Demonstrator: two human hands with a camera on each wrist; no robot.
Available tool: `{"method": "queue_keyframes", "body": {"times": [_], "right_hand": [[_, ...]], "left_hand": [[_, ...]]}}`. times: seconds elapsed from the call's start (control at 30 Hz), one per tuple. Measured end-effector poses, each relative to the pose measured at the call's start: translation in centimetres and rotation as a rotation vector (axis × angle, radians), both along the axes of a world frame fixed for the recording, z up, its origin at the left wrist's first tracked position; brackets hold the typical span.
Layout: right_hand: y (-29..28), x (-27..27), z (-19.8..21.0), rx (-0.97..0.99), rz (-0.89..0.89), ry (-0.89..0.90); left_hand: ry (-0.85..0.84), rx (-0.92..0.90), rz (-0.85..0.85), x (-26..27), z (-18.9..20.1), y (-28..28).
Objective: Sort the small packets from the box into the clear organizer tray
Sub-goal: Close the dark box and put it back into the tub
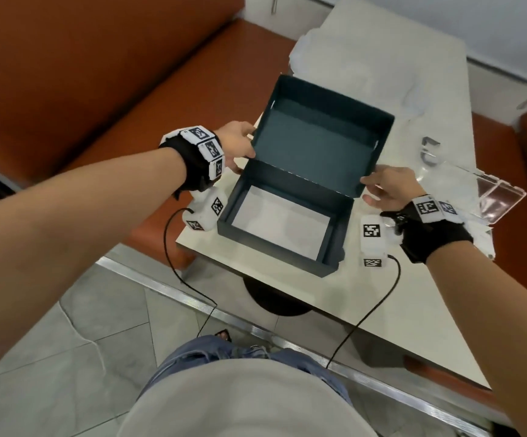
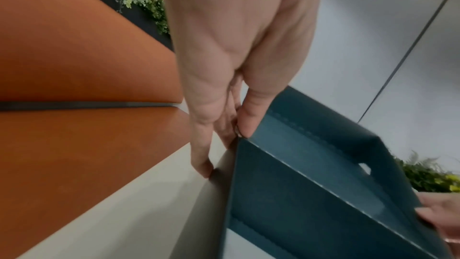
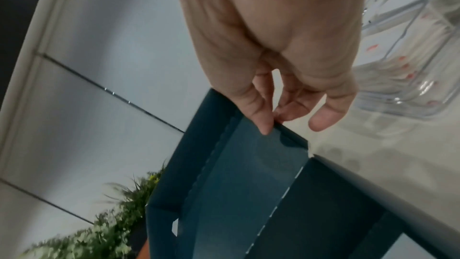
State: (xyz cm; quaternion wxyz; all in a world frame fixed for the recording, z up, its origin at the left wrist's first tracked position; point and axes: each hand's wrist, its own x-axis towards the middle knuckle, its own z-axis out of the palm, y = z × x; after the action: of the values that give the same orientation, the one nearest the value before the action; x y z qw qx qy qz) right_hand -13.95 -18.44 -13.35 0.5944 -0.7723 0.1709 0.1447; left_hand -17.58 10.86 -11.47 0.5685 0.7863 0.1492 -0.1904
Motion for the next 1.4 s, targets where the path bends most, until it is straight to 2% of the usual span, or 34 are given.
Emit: {"method": "queue_keyframes", "body": {"times": [0.1, 0.27, 0.4, 0.63, 0.73, 0.8, 0.87, 0.93, 1.0, 1.03, 1.1, 1.27, 1.4], "right_hand": [[-0.5, -1.2, 1.1, 0.22, -0.07, -0.09], [-0.4, -3.1, 1.9, 0.291, -0.038, -0.238], [-0.1, -3.8, 1.1, 0.462, -0.173, -0.218], [0.6, -4.9, 0.8, 0.59, -0.096, -0.211], [1.2, -4.2, 2.0, 0.516, -0.08, -0.165], [1.3, -3.9, 2.7, 0.415, -0.013, -0.081], [0.9, -3.7, 3.0, 0.401, 0.065, -0.059], [0.6, -3.7, 2.8, 0.434, 0.099, -0.052], [0.5, -3.7, 2.1, 0.385, 0.069, -0.071], [0.5, -3.7, 1.6, 0.328, 0.051, -0.089], [0.4, -3.9, 0.8, 0.207, 0.048, -0.12], [0.1, -4.1, -1.5, 0.071, 0.087, -0.142], [0.2, -4.0, -2.7, 0.014, 0.069, -0.1]], "left_hand": [[-0.048, -0.125, 0.041, -0.5, 0.7, 0.5], [-0.081, -0.371, 0.216, -0.9, 1.7, 0.7], [-0.033, -0.489, 0.159, -1.2, 0.8, 1.1], [-0.096, -0.593, 0.217, -1.6, -0.5, 0.8], [-0.156, -0.666, 0.282, -1.1, -0.1, -0.1], [-0.195, -0.718, 0.3, -0.7, -0.1, -0.6], [-0.221, -0.744, 0.287, -0.6, -0.1, -1.0], [-0.209, -0.744, 0.293, -0.6, -0.1, -1.1], [-0.172, -0.753, 0.302, -0.6, -0.3, -0.8], [-0.146, -0.721, 0.292, -0.7, -0.5, -0.7], [-0.104, -0.544, 0.253, -0.9, -1.0, -0.5], [-0.198, -0.157, 0.157, -0.7, -3.4, -0.6], [-0.184, -0.047, 0.09, -0.6, -5.0, -0.3]]}}
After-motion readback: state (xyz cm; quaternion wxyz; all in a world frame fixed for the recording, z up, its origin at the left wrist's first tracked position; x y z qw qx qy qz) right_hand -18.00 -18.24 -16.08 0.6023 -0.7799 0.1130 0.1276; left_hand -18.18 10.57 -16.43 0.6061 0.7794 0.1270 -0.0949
